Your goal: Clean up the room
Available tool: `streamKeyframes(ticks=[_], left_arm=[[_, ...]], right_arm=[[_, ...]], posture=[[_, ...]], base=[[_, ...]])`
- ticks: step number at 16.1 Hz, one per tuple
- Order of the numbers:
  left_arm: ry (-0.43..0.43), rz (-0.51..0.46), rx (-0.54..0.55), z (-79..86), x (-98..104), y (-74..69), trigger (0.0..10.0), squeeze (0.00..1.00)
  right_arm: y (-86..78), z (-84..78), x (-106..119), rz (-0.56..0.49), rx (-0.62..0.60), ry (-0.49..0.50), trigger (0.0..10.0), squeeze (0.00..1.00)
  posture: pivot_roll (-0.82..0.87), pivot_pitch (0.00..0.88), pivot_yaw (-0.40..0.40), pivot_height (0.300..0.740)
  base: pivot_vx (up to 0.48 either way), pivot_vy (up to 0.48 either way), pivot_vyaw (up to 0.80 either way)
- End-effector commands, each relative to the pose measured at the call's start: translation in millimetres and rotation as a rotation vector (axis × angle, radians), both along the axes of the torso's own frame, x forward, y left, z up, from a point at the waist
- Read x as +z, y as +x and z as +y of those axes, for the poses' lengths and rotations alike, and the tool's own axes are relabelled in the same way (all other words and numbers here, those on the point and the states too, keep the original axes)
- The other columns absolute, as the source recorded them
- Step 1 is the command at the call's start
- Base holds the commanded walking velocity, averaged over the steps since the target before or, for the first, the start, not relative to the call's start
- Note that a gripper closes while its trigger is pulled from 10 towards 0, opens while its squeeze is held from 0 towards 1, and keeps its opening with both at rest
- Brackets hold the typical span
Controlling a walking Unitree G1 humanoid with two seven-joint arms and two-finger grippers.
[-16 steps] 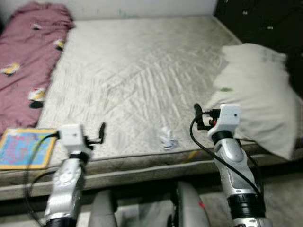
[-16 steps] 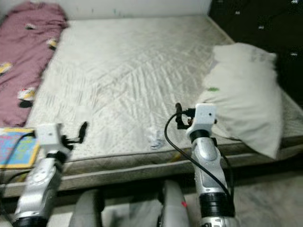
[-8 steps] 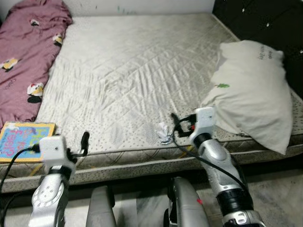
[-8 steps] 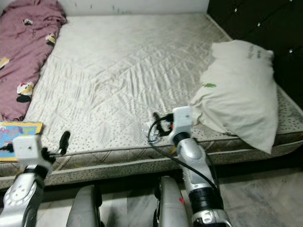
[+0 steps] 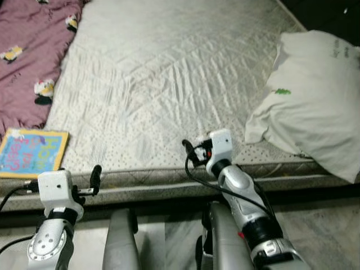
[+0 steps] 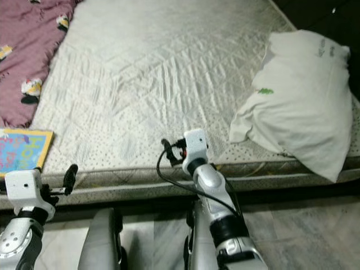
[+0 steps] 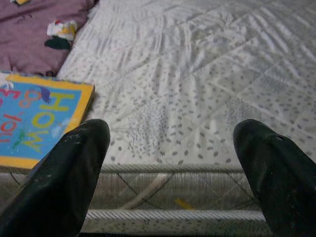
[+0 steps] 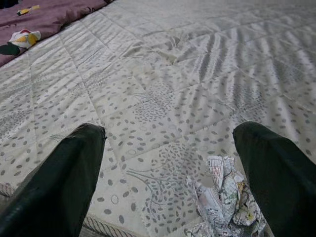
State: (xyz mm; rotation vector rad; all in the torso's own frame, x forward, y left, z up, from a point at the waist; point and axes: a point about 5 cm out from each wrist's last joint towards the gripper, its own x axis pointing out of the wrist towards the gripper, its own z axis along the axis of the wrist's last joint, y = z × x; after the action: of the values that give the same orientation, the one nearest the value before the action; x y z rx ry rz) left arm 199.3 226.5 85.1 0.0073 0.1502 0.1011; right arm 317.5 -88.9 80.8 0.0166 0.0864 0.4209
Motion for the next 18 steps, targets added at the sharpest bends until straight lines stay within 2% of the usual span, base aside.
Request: streamKeyframes(ticks=[1, 5, 9, 12, 14, 18], left_arm=[[0.006, 0.019, -0.003, 0.8, -1, -2.6, 10.0, 0.0], [0.009, 0.019, 0.01, 1.3, 1, -3.3, 10.0, 0.0], [0.029, 0.011, 0.034, 3.5, 4, -7.4, 10.0, 0.0], [0.048, 0.018, 0.053, 7.2, 7, -18.2, 10.0, 0.0], [0.051, 0.026, 0.053, 6.8, 8, -24.0, 10.0, 0.0], [0.047, 0.037, 0.057, 4.2, 9, -29.0, 10.0, 0.0]], right_arm=[[-1.5, -3.1, -7, 0.021, -0.006, -0.017, 10.0, 0.0], [1.7, -5.5, -7, 0.008, -0.034, -0.033, 10.0, 0.0], [12.4, -9.5, 2, -0.058, -0.13, -0.041, 10.0, 0.0], [17.9, -10.7, 10, -0.095, -0.198, -0.023, 10.0, 0.0], [23.2, -7.2, 12, -0.092, -0.212, -0.013, 10.0, 0.0], [41.0, 4.1, 33, -0.121, -0.209, 0.016, 10.0, 0.0]], posture=[[0.1, 0.192, -0.018, 0.519], [0.11, 0.199, -0.027, 0.484], [0.13, 0.211, -0.036, 0.484], [0.15, 0.237, -0.044, 0.484], [0.16, 0.254, -0.049, 0.484], [0.17, 0.27, -0.057, 0.484]], base=[[0.0, 0.0, 0.0], [0.0, 0.0, 0.0], [0.0, 0.0, 0.0], [0.0, 0.0, 0.0], [0.0, 0.0, 0.0], [0.0, 0.0, 0.0]])
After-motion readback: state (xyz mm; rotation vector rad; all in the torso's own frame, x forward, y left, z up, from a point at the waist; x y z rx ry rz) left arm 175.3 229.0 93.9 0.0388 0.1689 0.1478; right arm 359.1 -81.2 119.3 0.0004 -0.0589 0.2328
